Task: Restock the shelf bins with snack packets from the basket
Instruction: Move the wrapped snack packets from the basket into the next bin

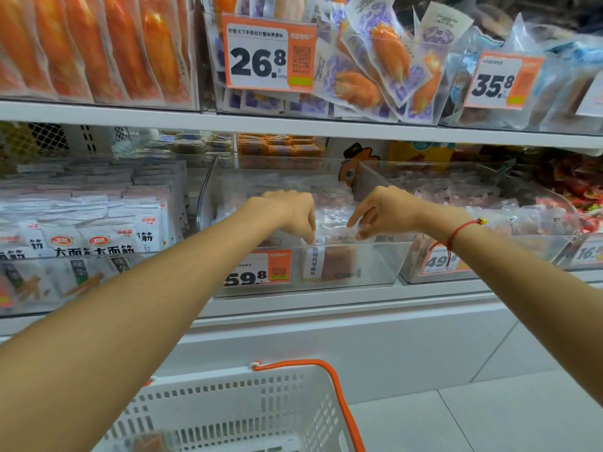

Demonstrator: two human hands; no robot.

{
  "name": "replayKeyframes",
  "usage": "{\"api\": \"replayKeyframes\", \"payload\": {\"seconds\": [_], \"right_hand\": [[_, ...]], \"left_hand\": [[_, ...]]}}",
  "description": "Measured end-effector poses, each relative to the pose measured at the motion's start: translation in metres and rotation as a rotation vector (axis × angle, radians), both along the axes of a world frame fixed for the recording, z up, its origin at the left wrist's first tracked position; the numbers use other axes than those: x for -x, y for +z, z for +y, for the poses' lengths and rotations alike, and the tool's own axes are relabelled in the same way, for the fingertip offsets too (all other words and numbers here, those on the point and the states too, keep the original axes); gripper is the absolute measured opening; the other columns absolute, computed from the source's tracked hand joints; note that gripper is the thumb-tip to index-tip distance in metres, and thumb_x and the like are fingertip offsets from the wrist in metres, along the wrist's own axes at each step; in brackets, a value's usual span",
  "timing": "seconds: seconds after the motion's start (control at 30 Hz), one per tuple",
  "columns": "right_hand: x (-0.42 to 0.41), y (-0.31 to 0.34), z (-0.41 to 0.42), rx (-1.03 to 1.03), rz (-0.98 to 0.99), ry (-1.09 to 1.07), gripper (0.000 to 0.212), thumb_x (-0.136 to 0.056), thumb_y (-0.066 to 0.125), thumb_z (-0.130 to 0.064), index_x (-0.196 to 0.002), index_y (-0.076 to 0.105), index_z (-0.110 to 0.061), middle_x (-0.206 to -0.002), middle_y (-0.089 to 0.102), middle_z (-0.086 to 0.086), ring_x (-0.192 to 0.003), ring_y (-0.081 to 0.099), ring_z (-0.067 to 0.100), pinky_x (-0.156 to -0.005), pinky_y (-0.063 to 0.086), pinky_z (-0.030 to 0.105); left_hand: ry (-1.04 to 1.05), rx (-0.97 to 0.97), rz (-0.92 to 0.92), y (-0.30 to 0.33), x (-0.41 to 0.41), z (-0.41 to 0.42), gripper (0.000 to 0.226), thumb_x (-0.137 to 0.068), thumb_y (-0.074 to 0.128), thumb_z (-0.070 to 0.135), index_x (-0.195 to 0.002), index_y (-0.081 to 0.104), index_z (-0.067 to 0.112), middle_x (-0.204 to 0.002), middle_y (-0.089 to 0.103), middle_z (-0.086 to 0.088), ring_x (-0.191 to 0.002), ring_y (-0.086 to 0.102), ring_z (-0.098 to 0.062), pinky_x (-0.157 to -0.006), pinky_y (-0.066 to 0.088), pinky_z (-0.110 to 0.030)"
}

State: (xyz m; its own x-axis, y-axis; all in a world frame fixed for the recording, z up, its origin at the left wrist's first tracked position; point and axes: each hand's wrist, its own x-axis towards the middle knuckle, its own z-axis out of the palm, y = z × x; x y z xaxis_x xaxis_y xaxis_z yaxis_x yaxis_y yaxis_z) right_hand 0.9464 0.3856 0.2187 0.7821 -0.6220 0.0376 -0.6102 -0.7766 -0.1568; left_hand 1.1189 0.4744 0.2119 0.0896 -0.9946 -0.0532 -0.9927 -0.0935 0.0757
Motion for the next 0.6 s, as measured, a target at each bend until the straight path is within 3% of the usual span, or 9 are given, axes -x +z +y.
{"api": "replayKeyframes", "payload": {"seconds": [0.13,0.23,0.33,0.4,0.47,0.6], "right_hand": [[0.009,-0.009,0.009,0.108,-0.238,-0.002,0.024,-0.079,0.075,-0.029,-0.103,0.073,-0.024,-0.105,0.071,-0.001,-0.084,0.062,0.012,-0.08,0.055,0.035],[0.009,-0.018,0.024,0.143,-0.428,0.012,0.017,-0.081,0.072,-0.031,-0.097,0.073,-0.027,-0.1,0.069,-0.006,-0.082,0.061,0.009,-0.075,0.056,0.037],[0.006,-0.027,0.048,0.065,-0.504,0.059,0.008,-0.084,0.069,-0.027,-0.091,0.074,-0.028,-0.089,0.071,-0.007,-0.074,0.062,0.005,-0.07,0.056,0.031],[0.003,-0.039,0.066,-0.038,-0.47,0.091,0.01,-0.085,0.068,-0.02,-0.091,0.075,-0.024,-0.085,0.073,-0.002,-0.071,0.065,0.006,-0.069,0.056,0.026],[-0.001,-0.057,0.081,-0.164,-0.371,0.13,0.012,-0.086,0.067,-0.01,-0.093,0.075,-0.015,-0.082,0.073,0.003,-0.064,0.064,0.005,-0.068,0.056,0.024],[-0.008,-0.111,0.108,-0.359,-0.062,0.171,0.024,-0.084,0.06,0.002,-0.097,0.073,-0.012,-0.078,0.071,0.004,-0.055,0.061,-0.004,-0.067,0.055,0.02]], "left_hand": [[-0.004,0.201,0.122,-0.002,0.001,0.02,0.034,-0.083,0.07,0.037,-0.115,0.065,0.029,-0.108,0.068,0.009,-0.104,0.061,-0.015,-0.083,0.047,-0.033],[0.02,0.398,0.163,-0.007,0.004,0.043,0.024,-0.086,0.065,0.035,-0.109,0.067,0.033,-0.104,0.068,0.014,-0.098,0.062,-0.01,-0.076,0.044,-0.026],[0.072,0.535,0.25,-0.014,0.004,0.077,0.015,-0.088,0.061,0.03,-0.1,0.069,0.033,-0.08,0.062,0.022,-0.083,0.06,-0.004,-0.068,0.041,-0.022],[0.123,0.57,0.326,-0.026,0.001,0.103,0.011,-0.087,0.061,0.03,-0.09,0.068,0.037,-0.07,0.056,0.023,-0.078,0.059,-0.004,-0.068,0.045,-0.023],[0.178,0.551,0.39,-0.044,-0.004,0.127,0.01,-0.086,0.061,0.032,-0.085,0.068,0.039,-0.073,0.06,0.021,-0.08,0.061,-0.006,-0.074,0.05,-0.027],[0.324,0.305,0.531,-0.112,-0.017,0.167,0.009,-0.083,0.063,0.036,-0.076,0.066,0.04,-0.082,0.065,0.019,-0.084,0.062,-0.009,-0.076,0.048,-0.027]]}}
